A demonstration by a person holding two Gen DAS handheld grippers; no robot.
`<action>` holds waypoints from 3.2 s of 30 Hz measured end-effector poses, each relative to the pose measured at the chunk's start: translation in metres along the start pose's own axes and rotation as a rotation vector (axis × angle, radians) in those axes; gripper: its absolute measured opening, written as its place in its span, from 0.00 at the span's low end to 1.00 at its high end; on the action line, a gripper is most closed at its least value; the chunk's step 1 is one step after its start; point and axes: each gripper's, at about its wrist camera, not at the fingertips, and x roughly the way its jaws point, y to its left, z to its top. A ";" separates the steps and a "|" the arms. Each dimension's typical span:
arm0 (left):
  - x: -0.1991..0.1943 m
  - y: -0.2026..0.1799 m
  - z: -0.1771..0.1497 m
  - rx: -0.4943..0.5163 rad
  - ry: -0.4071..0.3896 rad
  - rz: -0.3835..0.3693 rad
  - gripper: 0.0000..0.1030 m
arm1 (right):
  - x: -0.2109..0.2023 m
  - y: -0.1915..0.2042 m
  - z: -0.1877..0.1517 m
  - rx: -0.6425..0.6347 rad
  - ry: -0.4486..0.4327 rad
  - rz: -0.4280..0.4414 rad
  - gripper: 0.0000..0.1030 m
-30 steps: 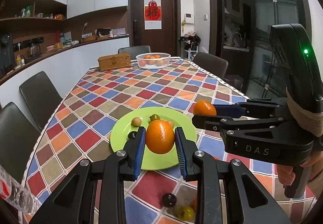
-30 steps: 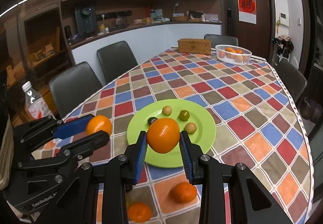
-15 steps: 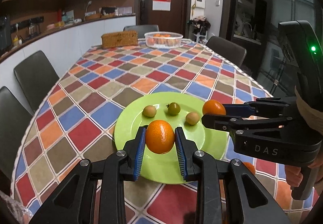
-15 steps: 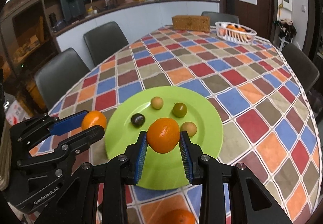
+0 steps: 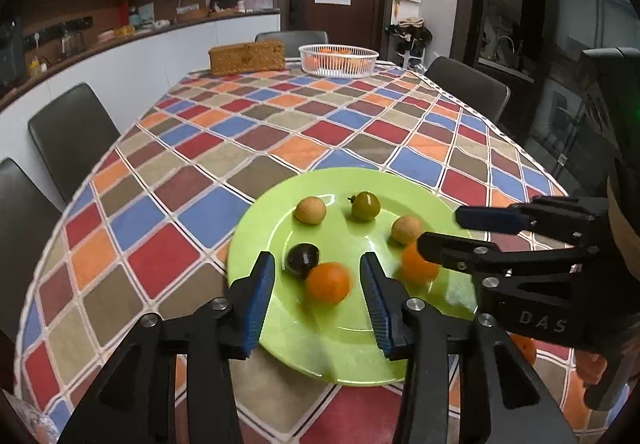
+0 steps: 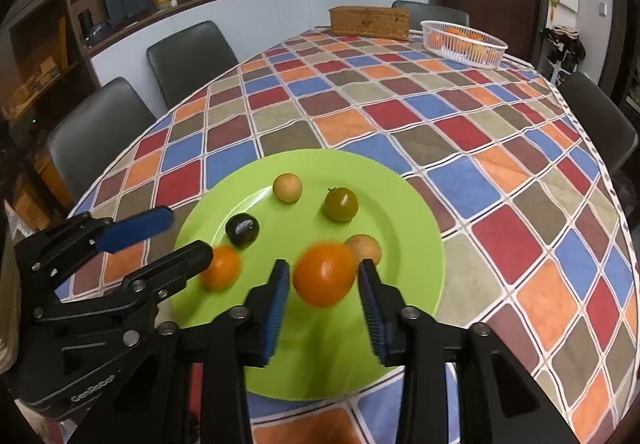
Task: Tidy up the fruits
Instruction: 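Open both tools to drop the oranges onto the plate, then withdraw both tools from the plate toward the remaining fruits, then grasp the yellow-green fruit with the left tool while the right tool grasps an orange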
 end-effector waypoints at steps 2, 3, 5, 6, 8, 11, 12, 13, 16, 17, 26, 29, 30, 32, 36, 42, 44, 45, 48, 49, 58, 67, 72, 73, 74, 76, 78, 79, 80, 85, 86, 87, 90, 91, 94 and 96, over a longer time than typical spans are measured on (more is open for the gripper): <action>-0.008 0.000 -0.001 0.010 -0.016 0.016 0.43 | -0.006 0.000 -0.002 -0.003 -0.015 -0.014 0.44; -0.013 -0.001 -0.002 0.013 -0.021 0.021 0.44 | -0.012 0.000 -0.004 -0.008 -0.029 -0.019 0.44; -0.024 -0.001 -0.005 0.011 -0.036 0.028 0.47 | -0.022 0.001 -0.006 -0.017 -0.049 -0.024 0.44; -0.028 -0.001 -0.006 0.007 -0.039 0.029 0.48 | -0.027 0.003 -0.007 -0.024 -0.060 -0.027 0.44; -0.040 -0.001 -0.008 -0.005 -0.051 0.024 0.48 | -0.039 0.005 -0.010 -0.039 -0.081 -0.040 0.46; -0.057 -0.004 -0.009 -0.010 -0.069 0.031 0.50 | -0.057 0.010 -0.014 -0.056 -0.114 -0.042 0.48; -0.064 -0.004 -0.009 -0.015 -0.079 0.027 0.51 | -0.063 0.012 -0.015 -0.058 -0.128 -0.040 0.48; -0.070 -0.005 -0.010 -0.020 -0.086 0.022 0.54 | -0.072 0.014 -0.017 -0.061 -0.144 -0.033 0.48; -0.092 -0.006 -0.013 -0.034 -0.108 0.004 0.56 | -0.092 0.018 -0.022 -0.055 -0.181 -0.018 0.49; -0.097 -0.007 -0.014 -0.035 -0.116 0.003 0.56 | -0.098 0.019 -0.024 -0.054 -0.189 -0.012 0.50; -0.144 -0.025 -0.047 0.011 -0.157 0.013 0.63 | -0.149 0.036 -0.054 -0.077 -0.272 -0.020 0.53; -0.155 -0.029 -0.058 0.016 -0.164 0.010 0.66 | -0.161 0.039 -0.066 -0.073 -0.296 -0.027 0.59; -0.159 -0.030 -0.063 0.017 -0.164 0.008 0.67 | -0.165 0.041 -0.070 -0.072 -0.302 -0.028 0.59; -0.164 -0.033 -0.070 0.027 -0.164 0.004 0.67 | -0.170 0.043 -0.079 -0.073 -0.309 -0.028 0.59; -0.176 -0.042 -0.085 0.063 -0.179 0.003 0.67 | -0.179 0.049 -0.097 -0.092 -0.314 -0.030 0.59; -0.185 -0.051 -0.105 0.105 -0.188 -0.018 0.67 | -0.188 0.056 -0.117 -0.133 -0.316 -0.055 0.59; -0.187 -0.055 -0.109 0.133 -0.191 -0.026 0.67 | -0.190 0.057 -0.123 -0.141 -0.311 -0.060 0.59; -0.188 -0.057 -0.111 0.149 -0.193 -0.029 0.67 | -0.190 0.059 -0.125 -0.147 -0.307 -0.060 0.59; -0.187 -0.063 -0.117 0.196 -0.187 -0.046 0.67 | -0.190 0.061 -0.132 -0.164 -0.293 -0.057 0.59; -0.186 -0.065 -0.118 0.216 -0.182 -0.056 0.67 | -0.189 0.062 -0.134 -0.175 -0.286 -0.057 0.59; -0.166 -0.065 -0.127 0.323 -0.131 -0.103 0.65 | -0.172 0.071 -0.148 -0.244 -0.216 -0.048 0.59; -0.138 -0.066 -0.135 0.414 -0.060 -0.181 0.56 | -0.136 0.073 -0.152 -0.299 -0.097 -0.016 0.59; -0.119 -0.063 -0.136 0.435 -0.015 -0.215 0.47 | -0.116 0.073 -0.154 -0.312 -0.036 0.002 0.59; -0.116 -0.062 -0.135 0.438 -0.010 -0.219 0.46 | -0.112 0.073 -0.155 -0.319 -0.025 0.004 0.59; -0.112 -0.061 -0.134 0.440 -0.004 -0.226 0.45 | -0.108 0.074 -0.155 -0.326 -0.015 0.007 0.59; -0.103 -0.061 -0.133 0.444 0.015 -0.250 0.44 | -0.101 0.074 -0.156 -0.336 0.004 0.011 0.59; -0.096 -0.061 -0.133 0.451 0.033 -0.265 0.42 | -0.095 0.073 -0.156 -0.338 0.020 0.019 0.56; -0.092 -0.062 -0.133 0.456 0.044 -0.273 0.40 | -0.091 0.072 -0.156 -0.339 0.031 0.025 0.54; -0.088 -0.063 -0.134 0.461 0.054 -0.281 0.38 | -0.088 0.072 -0.156 -0.342 0.039 0.030 0.53; -0.079 -0.063 -0.135 0.471 0.072 -0.303 0.37 | -0.079 0.070 -0.155 -0.350 0.059 0.034 0.49; -0.078 -0.063 -0.135 0.473 0.074 -0.302 0.37 | -0.076 0.070 -0.154 -0.349 0.064 0.036 0.48; -0.077 -0.063 -0.134 0.475 0.074 -0.301 0.37 | -0.075 0.069 -0.154 -0.349 0.068 0.039 0.48; -0.074 -0.063 -0.134 0.475 0.078 -0.301 0.34 | -0.071 0.069 -0.154 -0.349 0.073 0.048 0.48; -0.072 -0.062 -0.133 0.473 0.086 -0.302 0.31 | -0.070 0.069 -0.154 -0.350 0.071 0.052 0.47; -0.067 -0.061 -0.133 0.464 0.109 -0.310 0.29 | -0.068 0.069 -0.152 -0.347 0.070 0.064 0.46; -0.066 -0.059 -0.131 0.450 0.114 -0.313 0.28 | -0.067 0.069 -0.151 -0.346 0.068 0.069 0.45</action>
